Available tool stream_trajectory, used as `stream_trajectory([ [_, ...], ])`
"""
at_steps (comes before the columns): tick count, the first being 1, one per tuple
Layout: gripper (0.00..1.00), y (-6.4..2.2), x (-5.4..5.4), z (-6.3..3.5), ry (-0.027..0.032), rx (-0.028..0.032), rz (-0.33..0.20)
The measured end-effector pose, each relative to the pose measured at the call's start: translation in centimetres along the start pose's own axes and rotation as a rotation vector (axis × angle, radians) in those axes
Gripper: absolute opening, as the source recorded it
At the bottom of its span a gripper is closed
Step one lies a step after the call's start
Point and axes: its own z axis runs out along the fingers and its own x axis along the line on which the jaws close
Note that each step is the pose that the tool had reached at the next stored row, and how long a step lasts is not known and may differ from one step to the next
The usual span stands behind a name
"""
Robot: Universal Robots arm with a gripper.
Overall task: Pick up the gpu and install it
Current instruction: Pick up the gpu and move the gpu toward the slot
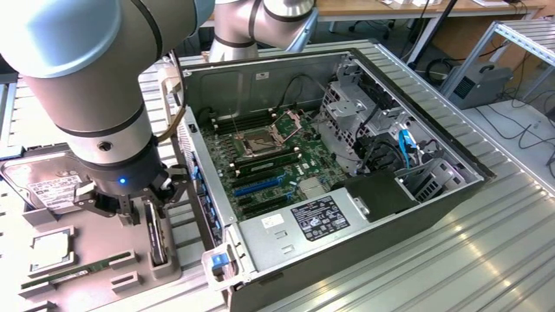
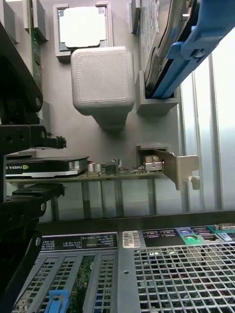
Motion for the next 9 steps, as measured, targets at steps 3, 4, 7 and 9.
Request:
stream_trajectory([
  [3,0.42,0.11,0.0,0.06,-0.0001,-0.0001,0.0],
  [4,0.42,0.11,0.01,0.05,0.0,0.0,0.0],
  [7,0.42,0.12,0.01,0.07,0.0002,0.0002,0.0],
  [9,0.42,0.1,0.02,0.58,0.0,0.0,0.0],
])
